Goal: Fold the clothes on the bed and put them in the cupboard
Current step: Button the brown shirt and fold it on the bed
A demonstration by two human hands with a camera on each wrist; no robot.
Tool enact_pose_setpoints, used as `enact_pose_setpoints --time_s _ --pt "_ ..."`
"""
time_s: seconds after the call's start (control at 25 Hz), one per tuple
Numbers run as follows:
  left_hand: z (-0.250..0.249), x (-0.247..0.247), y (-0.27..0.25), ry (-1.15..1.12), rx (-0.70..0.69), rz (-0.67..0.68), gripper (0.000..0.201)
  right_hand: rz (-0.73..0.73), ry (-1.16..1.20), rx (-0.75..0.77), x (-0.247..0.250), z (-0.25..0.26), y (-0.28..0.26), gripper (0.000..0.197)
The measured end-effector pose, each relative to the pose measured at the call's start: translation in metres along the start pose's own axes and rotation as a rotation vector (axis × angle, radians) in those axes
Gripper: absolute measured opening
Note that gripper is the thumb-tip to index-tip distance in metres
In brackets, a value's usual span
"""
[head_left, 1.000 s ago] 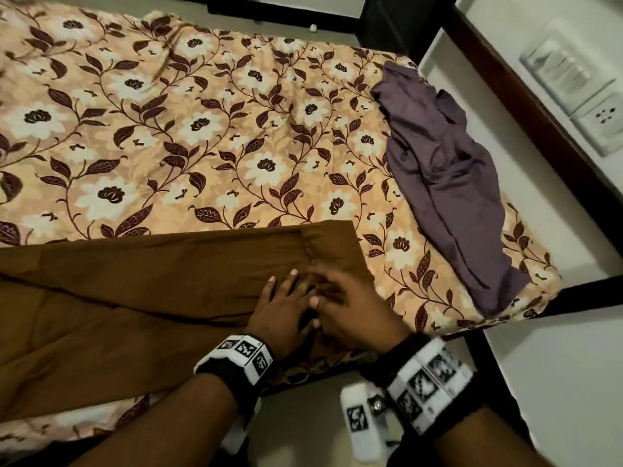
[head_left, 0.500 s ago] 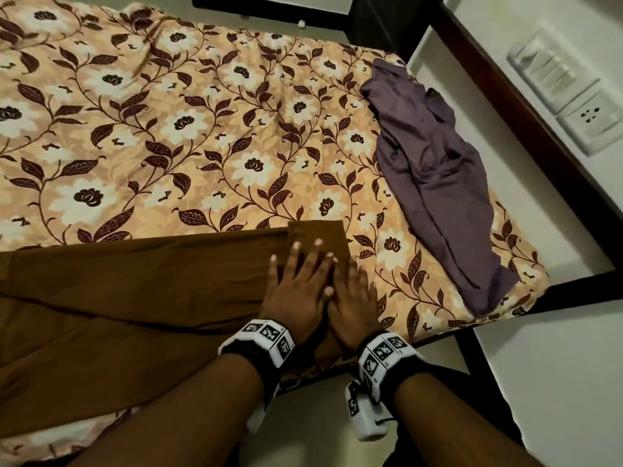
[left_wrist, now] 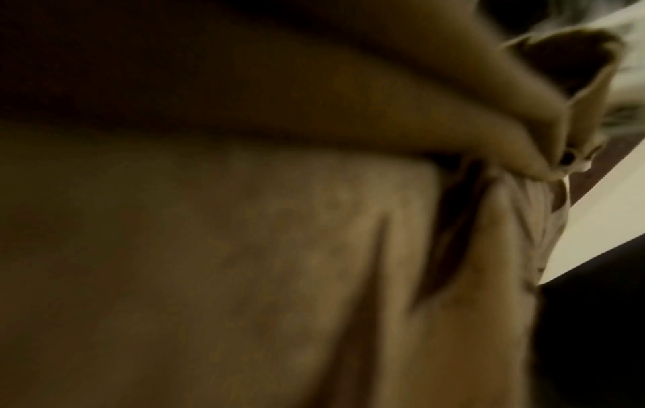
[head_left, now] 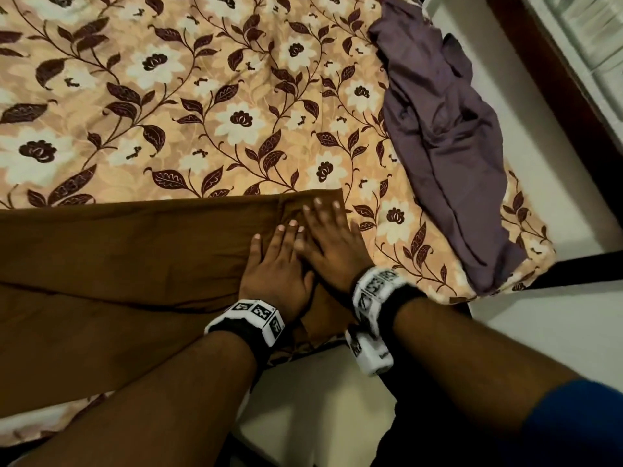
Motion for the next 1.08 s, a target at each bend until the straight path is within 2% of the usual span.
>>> enact_pose_setpoints --time_s 0.12,0.24,0.32,0.36,0.4,0.48,0.52,0.56,0.64,0.68,0.76,0.8,0.88,0.96,1.08 --pt "0.0 -0.004 0.001 0.035 -0.011 -0.013 0.067 0.028 0.028 -0.09 -0.03 0.004 -0.062 0.081" --pt "0.001 -0.008 0.003 -0.011 -0.012 0.005 0.069 0.189 0.109 -0.257 -0.059 0.015 -0.11 0.078" --pt "0.0 -0.003 -0.002 -0.057 -0.022 0.019 0.067 0.327 0.224 -0.302 -0.053 0.013 -0.133 0.079" --pt "0.0 0.004 -0.003 -0.072 -0.031 0.017 0.065 0.309 0.35 -0.349 -0.039 0.007 -0.134 0.079" --pt "0.001 0.013 -0.004 -0.099 -0.037 0.013 0.063 0.203 0.473 -0.399 -0.019 -0.002 -0.13 0.073" --pt "0.003 0.03 -0.009 -0.165 -0.022 -0.045 0.063 -0.075 0.645 -0.489 0.021 -0.02 -0.111 0.042" --pt "0.002 0.039 -0.014 -0.154 -0.023 -0.108 0.064 -0.117 0.724 -0.509 0.032 -0.025 -0.1 0.038" --pt "-0.001 0.05 -0.022 -0.117 -0.033 -0.167 0.062 -0.111 0.825 -0.526 0.035 -0.028 -0.09 0.042" --pt "-0.009 0.057 -0.032 -0.129 -0.103 -0.17 0.047 -0.074 1.012 -0.565 0.031 -0.028 -0.078 0.042" --pt "-0.01 0.055 -0.033 -0.289 -0.125 -0.124 0.038 -0.077 1.06 -0.554 0.036 -0.022 -0.077 0.035" --pt "-0.005 0.054 -0.039 -0.845 -0.067 0.01 0.023 -0.073 1.066 -0.451 0.05 0.003 -0.081 0.028" --pt "0.002 0.056 -0.044 -1.105 -0.004 0.038 0.023 -0.058 1.067 -0.367 0.058 0.024 -0.084 0.026" --pt "0.029 0.059 -0.06 -1.404 0.171 -0.01 0.043 0.027 1.045 -0.17 0.061 0.078 -0.093 0.02" --pt "0.068 0.067 -0.08 -1.462 0.291 -0.13 0.045 0.136 0.922 -0.005 0.053 0.136 -0.1 0.022" --pt "0.16 0.072 -0.12 -1.392 0.385 -0.275 0.031 0.294 0.756 0.163 0.02 0.221 -0.096 0.027"
Point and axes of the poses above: each hand's wrist, its own y-axis towards the middle knuckle, its own x-axis out of the back of the hand, z = x × y, the point moved 5 cm from there along y, towards the middle knuckle
